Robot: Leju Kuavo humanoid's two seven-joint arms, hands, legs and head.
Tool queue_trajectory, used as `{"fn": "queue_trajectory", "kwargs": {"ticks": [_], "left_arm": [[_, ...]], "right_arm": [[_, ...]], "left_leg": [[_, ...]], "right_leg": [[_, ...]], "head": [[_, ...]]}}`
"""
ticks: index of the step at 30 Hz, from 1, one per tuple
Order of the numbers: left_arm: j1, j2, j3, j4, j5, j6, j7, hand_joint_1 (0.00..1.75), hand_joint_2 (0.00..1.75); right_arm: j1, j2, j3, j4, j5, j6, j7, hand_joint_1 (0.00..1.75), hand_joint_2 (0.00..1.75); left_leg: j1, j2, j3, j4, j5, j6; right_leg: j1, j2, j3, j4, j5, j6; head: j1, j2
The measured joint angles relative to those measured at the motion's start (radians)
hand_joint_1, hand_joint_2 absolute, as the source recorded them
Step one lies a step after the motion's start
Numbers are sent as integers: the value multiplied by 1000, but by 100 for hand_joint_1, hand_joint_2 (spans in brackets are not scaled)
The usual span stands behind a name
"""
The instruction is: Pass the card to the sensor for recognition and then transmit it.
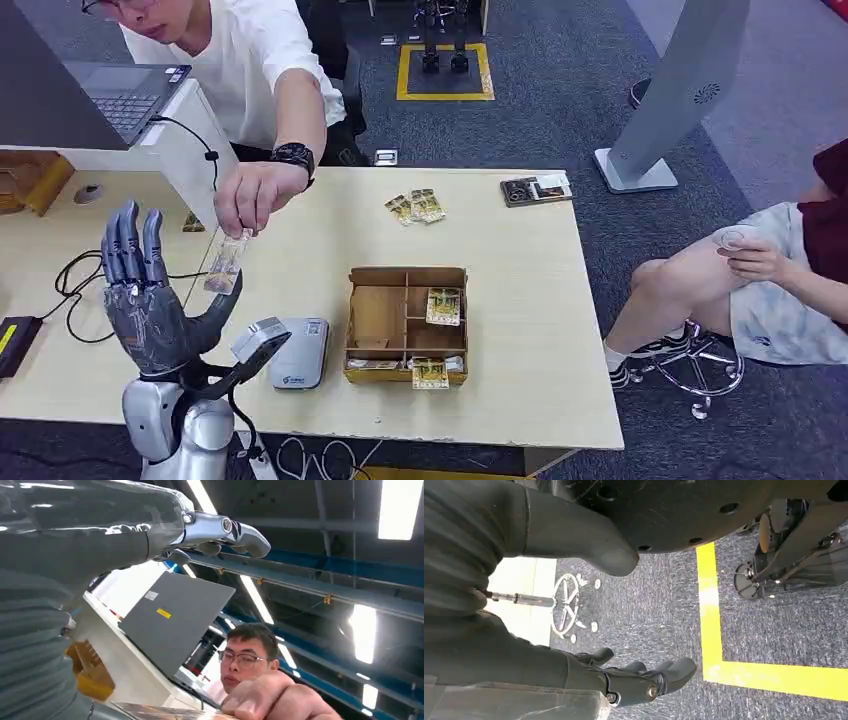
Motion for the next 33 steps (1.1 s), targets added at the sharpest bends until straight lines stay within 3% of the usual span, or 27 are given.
{"fn": "queue_trajectory", "kwargs": {"ticks": [1,6,12,33], "left_arm": [[0,0,0,1,-9,0,9,169,175],[-2,0,0,15,-21,0,38,175,175],[-4,0,0,42,26,0,44,175,175],[-7,-2,0,79,39,0,62,175,175]], "right_arm": [[0,-2,1,-4,0,-1,0,0,175],[0,-4,10,-8,-1,0,0,0,175],[0,-4,14,-8,-3,0,0,0,175],[0,-4,19,-8,-4,1,2,0,175]], "left_leg": [[0,0,0,0,0,0],[0,0,0,0,0,0],[0,0,0,0,0,0],[0,0,0,0,0,0]], "right_leg": [[0,0,0,0,0,0],[0,0,0,0,0,0],[0,0,0,0,0,0],[0,0,0,0,0,0]], "head": [[0,0],[0,0],[0,0],[0,0]]}}
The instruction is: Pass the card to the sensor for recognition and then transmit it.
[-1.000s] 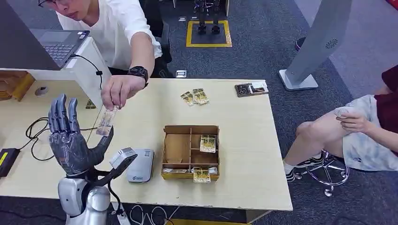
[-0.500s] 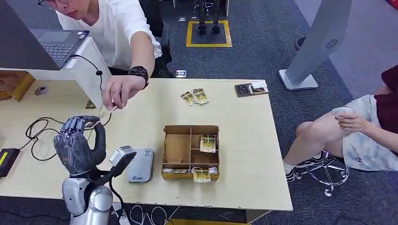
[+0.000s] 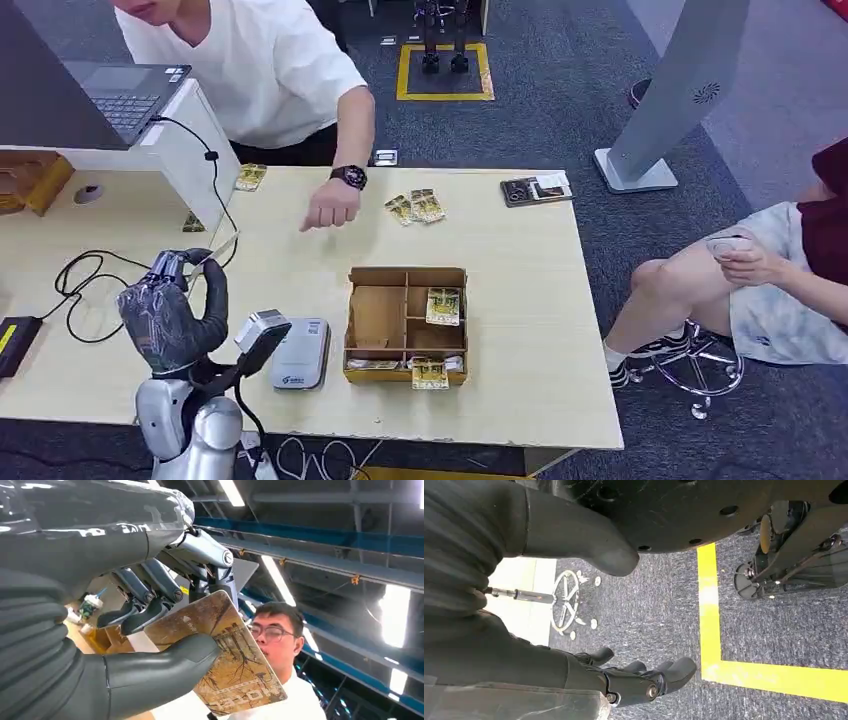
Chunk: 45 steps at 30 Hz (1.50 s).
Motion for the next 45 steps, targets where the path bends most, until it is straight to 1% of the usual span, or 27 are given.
{"fn": "queue_trajectory", "kwargs": {"ticks": [4,6,7,9,11,13,14,15,17,18,21,23,26,30,33,36,39,45], "left_arm": [[-3,0,0,30,48,0,21,175,175],[-4,0,0,42,91,0,30,175,175],[-4,0,0,46,129,0,35,175,175],[-7,1,-13,63,267,0,53,175,175],[-9,5,-31,75,358,0,73,175,175],[-9,10,-76,85,481,0,94,175,175],[-9,16,-99,90,559,0,103,175,175],[-8,24,-133,96,660,0,112,175,175],[-8,43,-183,107,777,-1,115,175,175],[-8,50,-204,111,815,-2,116,175,175],[-8,89,-285,126,986,-8,135,175,175],[-8,116,-332,135,1066,-12,145,175,175],[-8,159,-398,148,1144,-27,162,175,175],[-8,209,-462,160,1229,-87,206,175,175],[-8,238,-494,169,1257,-124,226,175,175],[-9,267,-523,184,1261,-158,252,175,175],[-15,283,-541,209,1231,-154,266,175,175],[-48,303,-555,290,1107,-105,303,175,175]], "right_arm": [[-1,0,0,0,-1,0,3,0,175],[-1,0,0,0,-1,0,4,0,175],[-1,0,0,0,-1,0,5,0,175],[-1,0,0,0,-1,0,8,0,175],[-1,0,0,1,-1,0,9,0,175],[-1,0,0,2,-1,-1,9,0,175],[-1,0,-1,2,-1,-2,9,0,175],[-1,1,-3,3,-1,-2,9,0,175],[-1,2,-6,5,-1,-2,8,0,175],[-1,3,-7,5,-1,-2,8,0,175],[-1,4,-10,7,-1,-3,5,0,175],[0,5,-15,7,-1,-5,0,0,175],[1,5,-24,7,-1,-5,-5,0,175],[4,5,-30,7,-1,-5,-8,0,175],[4,5,-31,7,-1,-5,-8,0,175],[5,5,-32,7,-1,-5,-9,0,175],[5,5,-32,7,-1,-3,-9,0,175],[5,5,-32,7,-1,-3,-9,0,175]], "left_leg": [[0,0,0,0,0,0],[0,0,0,0,0,0],[0,0,0,0,0,0],[0,0,0,0,0,0],[0,0,0,0,0,0],[0,0,0,0,0,0],[0,0,0,0,0,0],[0,0,0,0,0,0],[0,0,0,0,0,0],[0,0,0,0,0,0],[0,0,0,0,0,0],[0,0,0,0,0,0],[0,0,0,0,0,0],[0,0,0,0,0,0],[0,0,0,0,0,0],[0,0,0,0,0,0],[0,0,0,0,0,0],[0,0,0,0,0,0]], "right_leg": [[0,0,0,0,0,0],[0,0,0,0,0,0],[0,0,0,0,0,0],[0,0,0,0,0,0],[0,0,0,0,0,0],[0,0,0,0,0,0],[0,0,0,0,0,0],[0,0,0,0,0,0],[0,0,0,0,0,0],[0,0,0,0,0,0],[0,0,0,0,0,0],[0,0,0,0,0,0],[0,0,0,0,0,0],[0,0,0,0,0,0],[0,0,0,0,0,0],[0,0,0,0,0,0],[0,0,0,0,0,0],[0,0,0,0,0,0]], "head": [[0,0],[0,0],[0,0],[0,0],[0,0],[0,0],[0,0],[0,0],[0,0],[0,0],[0,0],[0,0],[0,0],[0,0],[0,0],[0,0],[0,0],[0,0]]}}
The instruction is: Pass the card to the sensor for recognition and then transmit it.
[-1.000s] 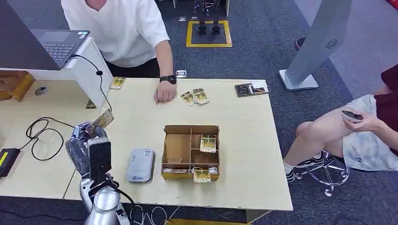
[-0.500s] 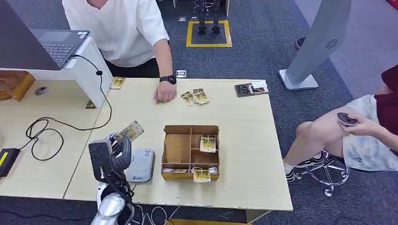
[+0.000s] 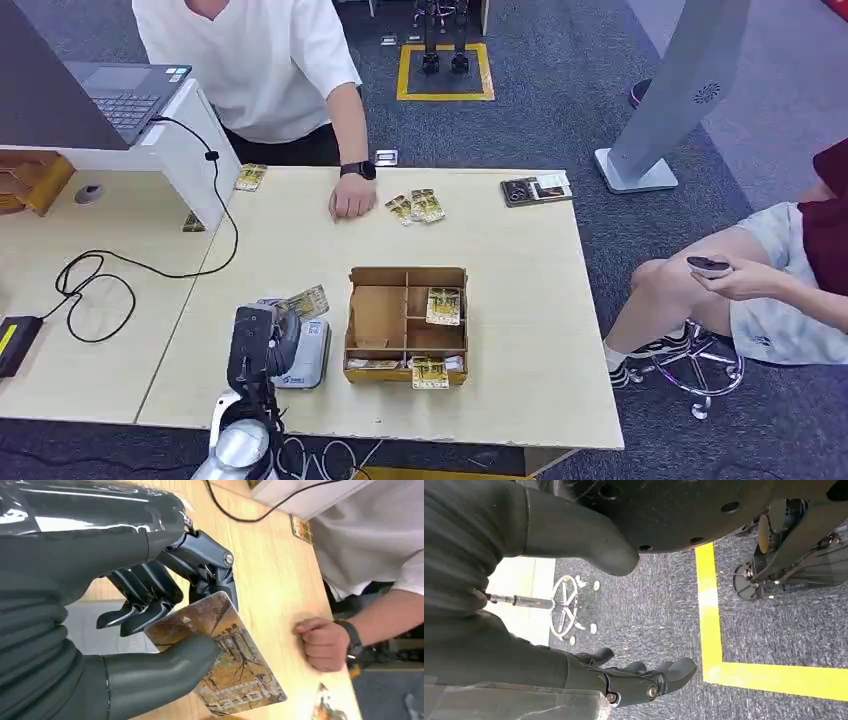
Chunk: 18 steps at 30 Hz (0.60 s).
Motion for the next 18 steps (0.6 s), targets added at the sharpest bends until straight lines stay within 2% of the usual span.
{"fn": "queue_trajectory", "kwargs": {"ticks": [5,13,18], "left_arm": [[-27,8,0,65,-85,13,26,175,175],[-42,13,0,112,-99,13,33,175,175],[-54,13,0,143,-154,-12,59,175,175]], "right_arm": [[0,0,0,0,0,0,1,0,175],[0,0,0,0,0,1,2,0,175],[0,0,0,0,0,1,5,0,175]], "left_leg": [[0,0,0,0,0,0],[0,0,0,0,0,0],[0,0,0,0,0,0]], "right_leg": [[0,0,0,0,0,0],[0,0,0,0,0,0],[0,0,0,0,0,0]], "head": [[0,0],[0,0],[0,0]]}}
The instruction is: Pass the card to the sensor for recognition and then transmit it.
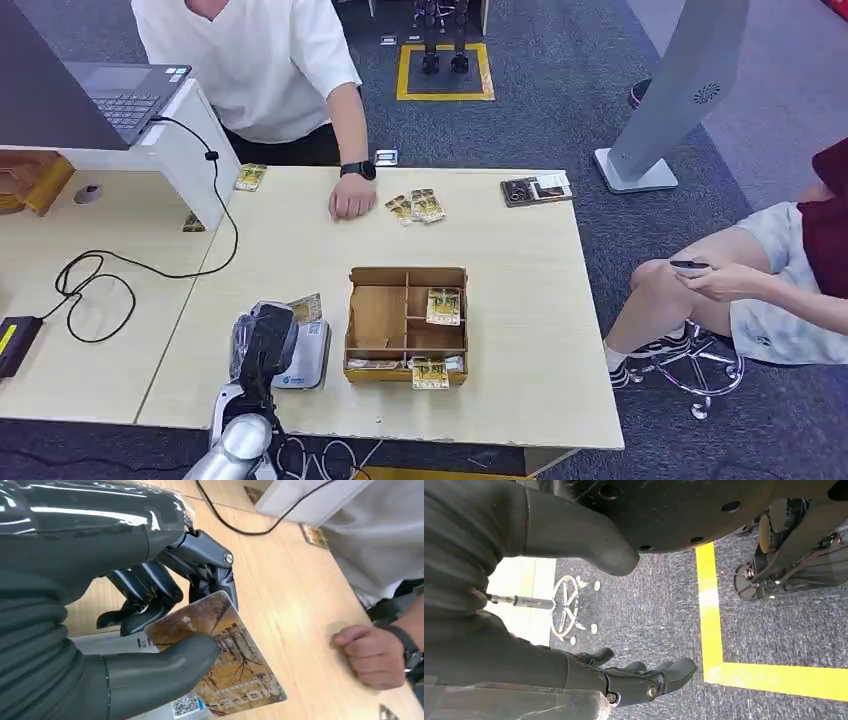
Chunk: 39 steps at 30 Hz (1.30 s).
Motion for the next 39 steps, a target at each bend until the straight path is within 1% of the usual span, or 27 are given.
{"fn": "queue_trajectory", "kwargs": {"ticks": [5,13,16,19,24,30,32,38,39], "left_arm": [[-17,0,-6,54,-80,-51,44,175,175],[-50,-1,-20,122,-150,-92,80,175,175],[-67,-2,-26,155,-174,-95,88,175,175],[-77,-5,-26,176,-173,-88,88,175,175],[-86,-11,-26,197,-94,-99,53,175,175],[-93,-13,-25,209,-59,-101,40,175,175],[-94,-15,-22,211,-13,-103,19,175,175],[-94,-25,13,242,227,-95,-60,175,175],[-94,-26,15,245,246,-89,-68,175,175]], "right_arm": [[0,0,0,0,0,3,3,0,175],[0,-3,3,-1,0,8,4,0,175],[0,-4,7,-2,0,10,4,0,175],[0,-5,8,-2,0,11,4,0,175],[0,-5,9,-2,0,9,4,0,175],[0,-5,9,-2,0,8,4,0,175],[0,-5,9,-3,0,6,4,0,175],[1,-6,11,-10,0,-9,4,0,175],[1,-6,12,-11,0,-11,4,0,175]], "left_leg": [[0,0,0,0,0,0],[0,0,0,0,0,0],[0,0,0,0,0,0],[0,0,1,0,0,0],[0,0,3,0,0,0],[0,-1,4,0,0,0],[0,-1,4,0,0,0],[0,-1,4,0,1,0],[0,-1,4,0,1,1]], "right_leg": [[0,0,0,0,0,0],[0,0,0,0,0,0],[0,0,1,0,0,0],[0,0,2,0,0,0],[0,-1,4,0,0,0],[0,-1,6,0,0,0],[0,-1,6,0,0,0],[0,-1,6,0,1,0],[0,-2,6,0,1,0]], "head": [[0,0],[0,0],[0,0],[0,0],[0,0],[0,0],[0,0],[0,0],[0,0]]}}
